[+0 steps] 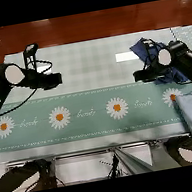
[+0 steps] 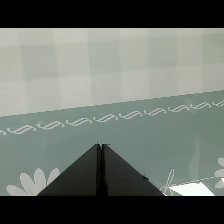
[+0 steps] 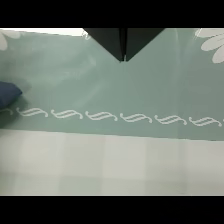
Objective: Fold the shirts.
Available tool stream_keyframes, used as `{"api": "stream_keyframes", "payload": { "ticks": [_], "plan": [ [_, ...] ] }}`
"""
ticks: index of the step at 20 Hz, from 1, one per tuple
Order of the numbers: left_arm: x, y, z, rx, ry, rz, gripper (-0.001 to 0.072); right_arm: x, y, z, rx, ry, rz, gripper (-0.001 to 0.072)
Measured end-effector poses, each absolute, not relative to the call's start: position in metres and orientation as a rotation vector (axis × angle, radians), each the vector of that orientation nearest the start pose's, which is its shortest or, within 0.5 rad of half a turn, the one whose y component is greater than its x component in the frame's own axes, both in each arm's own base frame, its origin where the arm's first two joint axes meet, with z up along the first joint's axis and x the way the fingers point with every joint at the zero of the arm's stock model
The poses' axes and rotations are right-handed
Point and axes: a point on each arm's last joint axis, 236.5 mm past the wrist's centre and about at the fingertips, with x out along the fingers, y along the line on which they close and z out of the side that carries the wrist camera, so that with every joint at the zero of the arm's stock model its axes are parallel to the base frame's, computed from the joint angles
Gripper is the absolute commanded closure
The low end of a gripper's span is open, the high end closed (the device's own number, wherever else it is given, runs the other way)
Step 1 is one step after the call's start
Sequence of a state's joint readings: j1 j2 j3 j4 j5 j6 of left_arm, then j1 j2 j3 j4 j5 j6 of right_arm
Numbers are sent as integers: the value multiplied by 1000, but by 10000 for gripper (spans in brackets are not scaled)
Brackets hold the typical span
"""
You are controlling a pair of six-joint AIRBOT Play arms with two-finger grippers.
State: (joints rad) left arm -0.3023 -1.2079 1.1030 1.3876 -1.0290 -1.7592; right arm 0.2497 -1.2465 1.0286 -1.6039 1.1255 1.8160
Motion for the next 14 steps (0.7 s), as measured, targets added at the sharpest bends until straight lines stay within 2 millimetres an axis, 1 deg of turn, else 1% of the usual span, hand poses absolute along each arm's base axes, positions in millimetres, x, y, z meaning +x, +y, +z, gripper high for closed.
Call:
{"api": "stream_keyframes", "payload": {
  "ticks": [11, 12, 14],
  "plan": [
    [367, -153, 29, -166, 1180, -245, 680, 344, 81, -23, 8, 1342, 31, 686],
    [367, -153, 29, -166, 1180, -245, 680, 346, 81, -23, 9, 1335, 32, 686],
    [367, -153, 29, -166, 1180, -245, 680, 359, 82, -20, 16, 1281, 37, 686]
  ]
}}
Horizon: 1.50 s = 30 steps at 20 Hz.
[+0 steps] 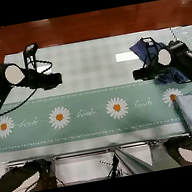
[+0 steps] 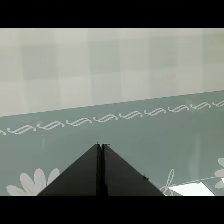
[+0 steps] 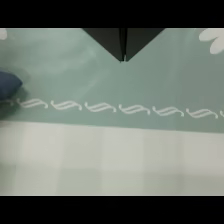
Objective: Fold the shirts.
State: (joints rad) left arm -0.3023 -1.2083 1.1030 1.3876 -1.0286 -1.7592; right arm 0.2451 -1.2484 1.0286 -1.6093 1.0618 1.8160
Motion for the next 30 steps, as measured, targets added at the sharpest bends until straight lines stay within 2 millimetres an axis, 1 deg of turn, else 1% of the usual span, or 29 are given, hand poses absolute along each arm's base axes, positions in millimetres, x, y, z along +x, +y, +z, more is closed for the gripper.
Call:
{"api": "stream_keyframes", "payload": {
  "ticks": [2, 5, 6, 7, 8, 10, 11, 13, 14, 17, 19, 20, 22, 23, 24, 27, 28, 29, 30],
  "plan": [
    [368, -153, 29, -167, 1174, -245, 680, 374, 83, -15, 25, 1214, 45, 686],
    [383, -155, 36, -178, 1103, -247, 674, 394, 87, -7, 38, 1122, 59, 683],
    [391, -156, 39, -183, 1069, -248, 580, 402, 88, -3, 36, 1086, 62, 639],
    [398, -158, 43, -189, 1034, -250, 286, 411, 86, 2, 20, 1040, 64, 327],
    [407, -159, 46, -196, 995, -251, 5, 423, 83, 9, -9, 985, 63, 139],
    [426, -161, 55, -202, 910, -253, 3, 446, 66, 22, -66, 880, 27, 139],
    [434, -161, 58, -206, 877, -254, 3, 457, 53, 28, -71, 837, -11, 139],
    [448, -162, 62, -208, 818, -254, 4, 477, 11, 34, -28, 786, -122, 139],
    [453, -161, 63, -209, 799, -252, 4, 484, -13, 34, 11, 775, -184, 139],
    [461, -161, 61, -209, 774, -249, 4, 495, -84, 20, 128, 794, -343, 139],
    [463, -161, 58, -200, 774, -250, 3, 495, -116, 1, 191, 841, -401, 140],
    [463, -162, 56, -179, 774, -259, 4, 494, -126, -10, 218, 870, -416, 140],
    [462, -164, 49, -118, 781, -285, 4, 485, -135, -39, 268, 961, -431, 140],
    [461, -165, 45, -94, 790, -294, 4, 482, -135, -52, 288, 1000, -428, 142],
    [458, -166, 41, -73, 809, -302, 4, 476, -134, -64, 302, 1044, -427, 171],
    [442, -159, 23, -27, 907, -310, 5, 453, -131, -86, 343, 1179, -428, 686],
    [433, -154, 15, -6, 961, -312, 4, 445, -128, -89, 355, 1226, -416, 685],
    [419, -146, 5, 23, 1034, -316, 5, 439, -122, -88, 368, 1267, -386, 686],
    [407, -139, -3, 44, 1100, -318, 5, 435, -113, -82, 387, 1304, -337, 686]
  ]
}}
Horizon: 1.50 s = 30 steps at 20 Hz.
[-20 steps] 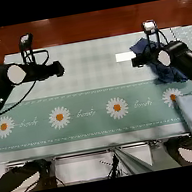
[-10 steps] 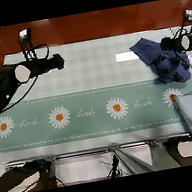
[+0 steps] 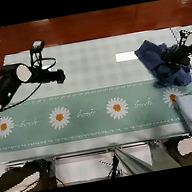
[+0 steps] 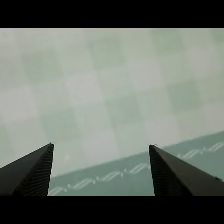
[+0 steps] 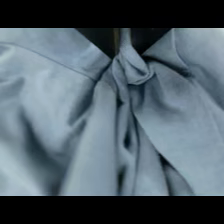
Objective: Fold the shirts.
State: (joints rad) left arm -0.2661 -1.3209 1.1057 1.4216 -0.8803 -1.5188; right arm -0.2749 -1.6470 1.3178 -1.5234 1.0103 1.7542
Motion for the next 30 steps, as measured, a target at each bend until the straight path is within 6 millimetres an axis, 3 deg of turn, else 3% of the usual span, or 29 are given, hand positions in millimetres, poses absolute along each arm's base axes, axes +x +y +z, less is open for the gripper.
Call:
{"api": "stream_keyframes", "payload": {
  "ticks": [2, 4, 6, 8, 10, 12, 14, 16, 19, 23, 27, 30],
  "plan": [
    [377, -123, -13, 76, 1229, -322, 4, 452, -94, -39, 419, 1243, -219, 687],
    [348, -111, -10, 79, 1305, -328, 4, 477, -82, 30, 424, 1079, -133, 686],
    [323, -112, 7, 33, 1295, -357, 4, 498, -68, 130, 417, 832, -49, 686],
    [303, -121, 37, -32, 1204, -403, 4, 498, -53, 231, 397, 598, 28, 687],
    [289, -126, 66, -74, 1076, -429, 5, 478, -35, 326, 360, 387, 101, 687],
    [276, -127, 85, -101, 974, -443, 5, 444, -15, 402, 312, 222, 165, 687],
    [267, -126, 91, -129, 919, -439, 5, 406, 7, 456, 266, 103, 236, 687],
    [262, -126, 89, -161, 903, -431, 4, 370, 35, 489, 226, 34, 327, 687],
    [263, -125, 81, -194, 888, -412, 5, 331, 72, 500, 183, 37, 461, 687],
    [271, -124, 72, -219, 874, -390, 5, 310, 119, 461, 177, 190, 653, 686],
    [276, -123, 61, -228, 897, -376, 4, 304, 204, 370, 191, 444, 887, 686],
    [278, -124, 51, -230, 930, -370, 4, 304, 274, 276, 193, 646, 958, 686]
  ]
}}
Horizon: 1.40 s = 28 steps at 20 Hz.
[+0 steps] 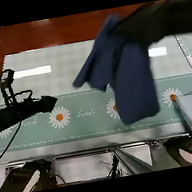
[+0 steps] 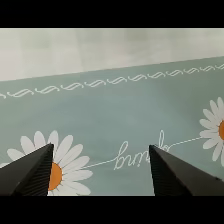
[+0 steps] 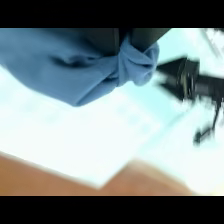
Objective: Fold the shirts.
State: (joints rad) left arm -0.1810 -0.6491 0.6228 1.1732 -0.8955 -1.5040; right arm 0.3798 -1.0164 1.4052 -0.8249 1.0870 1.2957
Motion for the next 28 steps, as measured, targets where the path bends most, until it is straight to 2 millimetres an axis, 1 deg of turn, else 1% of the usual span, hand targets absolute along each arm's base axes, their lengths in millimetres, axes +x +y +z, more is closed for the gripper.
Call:
{"api": "stream_keyframes", "payload": {
  "ticks": [3, 4, 5, 6, 7, 8, 9, 10, 11, 12, 13, 14, 15, 16, 17, 18, 19, 20, 21, 22, 23, 24, 25, 27, 28],
  "plan": [
    [280, -124, 41, -232, 962, -364, 5, 298, 337, 178, 206, 842, 963, 685],
    [280, -124, 37, -232, 973, -362, 5, 293, 354, 149, 206, 907, 967, 667],
    [281, -124, 34, -233, 985, -360, 4, 289, 369, 122, 210, 967, 965, 429],
    [281, -124, 31, -236, 996, -359, 5, 284, 380, 99, 222, 1023, 963, 83],
    [281, -125, 29, -239, 1004, -359, 4, 282, 387, 81, 234, 1065, 950, 83],
    [281, -125, 27, -241, 1010, -358, 4, 284, 390, 69, 247, 1089, 938, 83],
    [281, -126, 25, -243, 1016, -358, 4, 287, 389, 63, 259, 1110, 925, 83],
    [281, -126, 24, -244, 1021, -358, 4, 296, 382, 62, 273, 1115, 907, 83],
    [280, -126, 23, -244, 1030, -359, 5, 309, 368, 66, 284, 1111, 879, 84],
    [276, -126, 20, -243, 1049, -362, 5, 322, 347, 71, 289, 1105, 846, 85],
    [273, -127, 18, -241, 1064, -365, 5, 340, 318, 79, 291, 1090, 794, 85],
    [268, -127, 16, -239, 1087, -369, 5, 355, 279, 82, 276, 1085, 716, 85],
    [263, -127, 13, -239, 1114, -372, 5, 365, 238, 82, 265, 1089, 627, 89],
    [259, -128, 9, -245, 1140, -370, 6, 369, 195, 78, 254, 1101, 526, 93],
    [256, -128, 5, -253, 1166, -365, 6, 365, 150, 70, 258, 1125, 413, 93],
    [252, -128, -3, -267, 1204, -354, 6, 355, 112, 59, 278, 1149, 313, 93],
    [248, -128, -11, -280, 1244, -344, 6, 339, 82, 45, 318, 1172, 222, 93],
    [243, -130, -21, -304, 1294, -336, 7, 318, 62, 28, 365, 1200, 154, 93],
    [238, -135, -30, -328, 1338, -340, 7, 298, 54, 12, 407, 1222, 116, 93],
    [235, -144, -38, -358, 1370, -370, 7, 280, 51, -4, 460, 1241, 89, 93],
    [232, -155, -43, -390, 1395, -417, 29, 263, 54, -19, 516, 1255, 77, 93],
    [231, -169, -45, -434, 1406, -477, 329, 247, 60, -33, 572, 1271, 82, 93],
    [232, -184, -46, -483, 1407, -535, 673, 236, 69, -43, 624, 1283, 96, 93],
    [235, -204, -46, -557, 1400, -625, 681, 220, 85, -56, 711, 1296, 134, 93],
    [238, -210, -45, -585, 1393, -651, 681, 215, 93, -59, 749, 1296, 153, 93]
  ]
}}
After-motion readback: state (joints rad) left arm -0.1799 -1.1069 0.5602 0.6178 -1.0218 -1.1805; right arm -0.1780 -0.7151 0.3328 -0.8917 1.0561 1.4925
